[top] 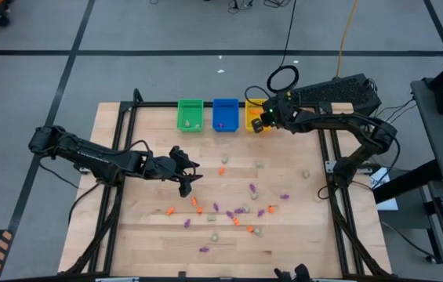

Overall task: Sort Halloween decoration
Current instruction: Put the orange skeleton toy into the yellow bin

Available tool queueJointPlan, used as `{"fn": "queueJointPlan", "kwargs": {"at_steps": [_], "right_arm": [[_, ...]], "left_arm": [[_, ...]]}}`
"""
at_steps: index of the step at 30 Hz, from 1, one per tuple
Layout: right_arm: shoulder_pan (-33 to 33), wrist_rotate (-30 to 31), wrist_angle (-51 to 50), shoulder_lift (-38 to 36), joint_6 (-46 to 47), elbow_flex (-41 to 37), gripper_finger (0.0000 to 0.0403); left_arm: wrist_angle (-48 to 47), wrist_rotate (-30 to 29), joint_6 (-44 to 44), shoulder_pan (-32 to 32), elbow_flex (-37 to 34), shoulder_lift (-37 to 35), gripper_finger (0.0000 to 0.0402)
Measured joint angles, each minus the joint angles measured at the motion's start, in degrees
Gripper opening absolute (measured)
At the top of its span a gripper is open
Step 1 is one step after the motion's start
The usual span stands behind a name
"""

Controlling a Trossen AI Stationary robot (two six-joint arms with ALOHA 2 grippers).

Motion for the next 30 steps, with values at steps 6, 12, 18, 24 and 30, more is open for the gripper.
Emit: {"fn": "queueJointPlan", "kwargs": {"at_steps": [6,12,18,24,30], "right_arm": [[-1.40,-2.73,-0.15,2.32,0.34,0.02,0.0043],[-1.80,-2.78,-0.09,3.94,0.31,0.02,0.0043],[-1.82,-2.80,-0.18,3.93,0.29,0.00,0.0043],[-1.91,-4.28,-0.50,3.93,-0.05,0.00,0.0055],[-1.91,-4.26,-0.53,3.93,-0.46,0.00,0.0113]], "left_arm": [[0.13,0.00,0.00,0.00,0.00,0.01,0.0205],[0.50,0.00,-0.02,0.02,0.00,0.01,0.0205],[0.66,0.00,-0.04,0.02,0.00,0.00,0.0205],[0.68,0.00,-0.07,0.02,0.00,0.02,0.0205],[0.68,0.00,-0.09,0.02,0.00,0.02,0.0205]]}}
